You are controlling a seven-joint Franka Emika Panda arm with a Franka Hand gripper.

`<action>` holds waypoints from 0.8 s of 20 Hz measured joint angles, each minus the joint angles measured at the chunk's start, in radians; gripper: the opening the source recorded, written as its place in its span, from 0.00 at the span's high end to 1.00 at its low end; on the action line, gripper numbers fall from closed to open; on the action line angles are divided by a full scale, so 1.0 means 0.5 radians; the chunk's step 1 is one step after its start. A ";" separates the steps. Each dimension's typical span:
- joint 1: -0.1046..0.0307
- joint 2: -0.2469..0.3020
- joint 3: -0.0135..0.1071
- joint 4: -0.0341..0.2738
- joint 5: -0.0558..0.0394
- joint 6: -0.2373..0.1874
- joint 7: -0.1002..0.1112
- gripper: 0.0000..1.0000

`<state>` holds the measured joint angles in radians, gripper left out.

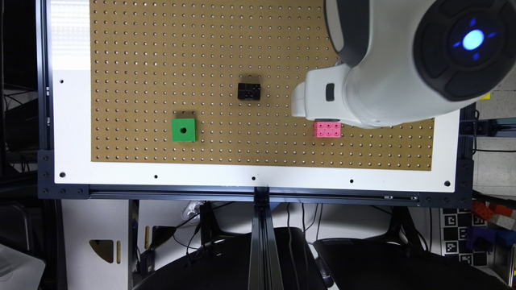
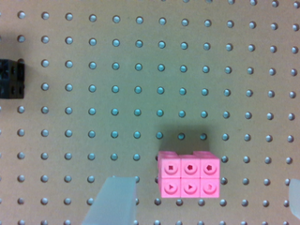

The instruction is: Pick up pink block.

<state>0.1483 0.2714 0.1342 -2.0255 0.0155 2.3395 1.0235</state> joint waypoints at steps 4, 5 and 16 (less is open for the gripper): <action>0.000 0.062 0.000 0.000 -0.002 0.039 0.000 0.00; 0.000 0.091 0.000 0.000 -0.003 0.067 0.000 0.00; -0.001 0.163 0.000 0.035 -0.005 0.143 0.000 0.00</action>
<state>0.1477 0.3528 0.1341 -2.0080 0.0132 2.4112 1.0235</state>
